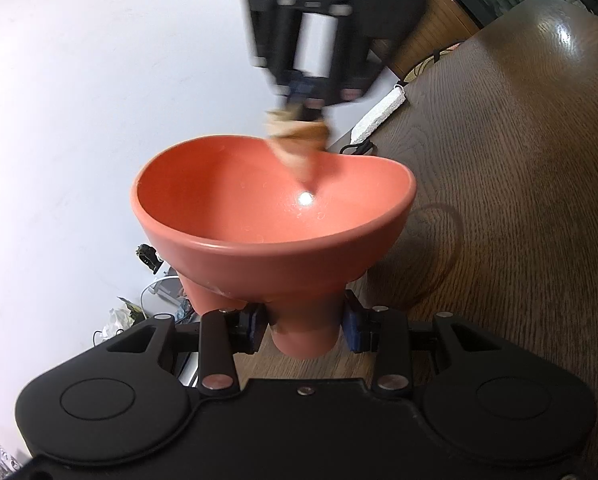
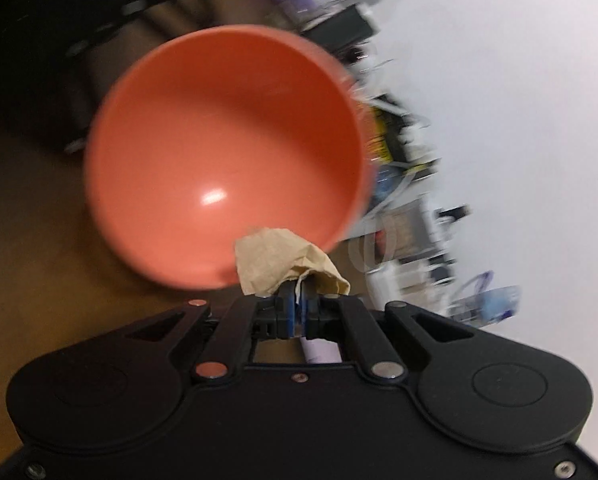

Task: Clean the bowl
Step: 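Wipe the bowl's rim and outer side with the right gripper's towel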

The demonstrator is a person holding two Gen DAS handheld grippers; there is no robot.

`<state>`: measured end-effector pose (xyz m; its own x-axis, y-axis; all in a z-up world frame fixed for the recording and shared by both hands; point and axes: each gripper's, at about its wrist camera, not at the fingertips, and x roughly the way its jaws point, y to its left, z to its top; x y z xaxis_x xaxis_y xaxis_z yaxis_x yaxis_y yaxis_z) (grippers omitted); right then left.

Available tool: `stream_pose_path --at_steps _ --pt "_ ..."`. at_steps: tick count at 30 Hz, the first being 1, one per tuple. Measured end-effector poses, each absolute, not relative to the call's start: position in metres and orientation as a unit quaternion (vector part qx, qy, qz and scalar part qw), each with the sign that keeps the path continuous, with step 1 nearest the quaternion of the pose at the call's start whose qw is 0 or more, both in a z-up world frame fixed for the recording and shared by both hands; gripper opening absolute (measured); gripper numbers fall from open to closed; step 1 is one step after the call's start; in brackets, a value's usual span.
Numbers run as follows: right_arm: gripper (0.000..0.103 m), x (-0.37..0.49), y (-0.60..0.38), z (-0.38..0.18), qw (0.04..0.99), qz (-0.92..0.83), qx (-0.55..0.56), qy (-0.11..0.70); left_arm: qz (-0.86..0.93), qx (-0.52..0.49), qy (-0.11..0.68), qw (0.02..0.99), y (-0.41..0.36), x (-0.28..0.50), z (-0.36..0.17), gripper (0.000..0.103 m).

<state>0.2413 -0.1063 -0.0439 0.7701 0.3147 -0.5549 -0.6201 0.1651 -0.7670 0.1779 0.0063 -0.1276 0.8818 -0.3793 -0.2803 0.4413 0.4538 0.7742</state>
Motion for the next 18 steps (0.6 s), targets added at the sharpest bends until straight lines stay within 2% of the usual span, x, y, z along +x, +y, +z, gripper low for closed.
stream_pose_path --at_steps 10,18 --pt "0.001 0.18 -0.078 -0.063 0.696 0.419 -0.562 0.155 -0.24 0.465 0.032 0.852 0.007 0.18 -0.128 0.037" --pt "0.001 0.156 -0.038 -0.037 0.689 0.463 -0.552 0.08 -0.239 0.465 0.031 0.851 0.007 0.183 -0.128 0.037"
